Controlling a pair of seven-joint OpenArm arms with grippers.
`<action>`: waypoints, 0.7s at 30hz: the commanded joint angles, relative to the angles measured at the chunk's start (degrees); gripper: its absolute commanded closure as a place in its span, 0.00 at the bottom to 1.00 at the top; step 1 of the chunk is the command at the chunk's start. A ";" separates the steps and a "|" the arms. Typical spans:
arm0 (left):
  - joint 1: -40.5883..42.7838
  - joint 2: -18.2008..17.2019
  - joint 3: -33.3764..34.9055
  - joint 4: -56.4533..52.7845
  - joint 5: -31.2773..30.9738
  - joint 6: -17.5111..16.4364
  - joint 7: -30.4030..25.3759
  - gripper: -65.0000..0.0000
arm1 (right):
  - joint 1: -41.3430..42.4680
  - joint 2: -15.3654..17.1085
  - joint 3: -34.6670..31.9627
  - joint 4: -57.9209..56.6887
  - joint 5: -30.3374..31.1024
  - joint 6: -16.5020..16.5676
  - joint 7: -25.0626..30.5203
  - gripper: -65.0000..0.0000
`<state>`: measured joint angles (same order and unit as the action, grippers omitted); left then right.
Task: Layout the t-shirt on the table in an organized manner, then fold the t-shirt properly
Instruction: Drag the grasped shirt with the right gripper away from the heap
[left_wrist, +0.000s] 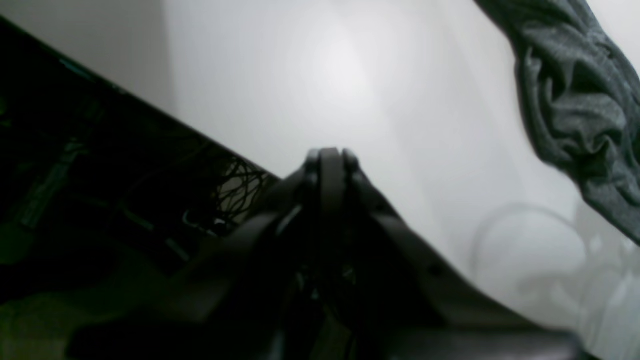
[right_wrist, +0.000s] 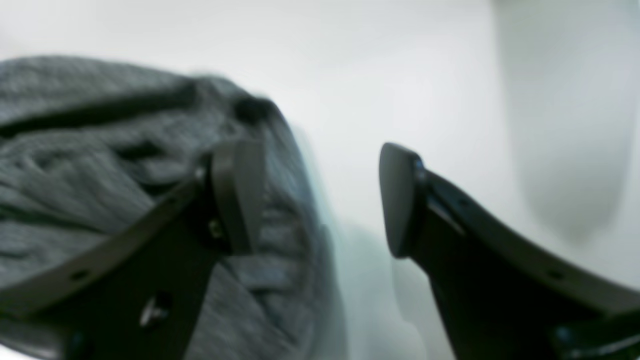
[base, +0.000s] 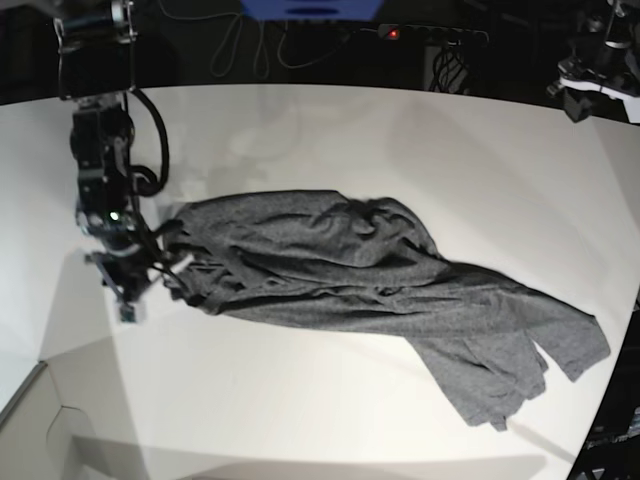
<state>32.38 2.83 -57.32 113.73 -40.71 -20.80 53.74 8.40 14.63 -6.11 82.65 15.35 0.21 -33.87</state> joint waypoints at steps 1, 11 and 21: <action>0.89 -0.41 -0.48 1.04 -0.83 0.01 -0.86 1.00 | 2.45 0.18 -1.50 -0.41 0.16 0.19 1.30 0.43; 1.60 -0.41 -2.42 0.95 -0.83 0.01 -0.86 1.00 | 13.88 -1.67 -5.28 -18.52 0.16 0.19 2.79 0.43; 1.25 -0.32 -2.42 0.86 -0.83 0.01 -0.86 1.00 | 14.85 -2.28 -5.28 -22.92 0.16 0.19 7.27 0.43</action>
<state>33.30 2.90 -59.48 113.73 -40.77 -20.78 53.78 21.71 12.36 -11.64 58.74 15.44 0.21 -28.10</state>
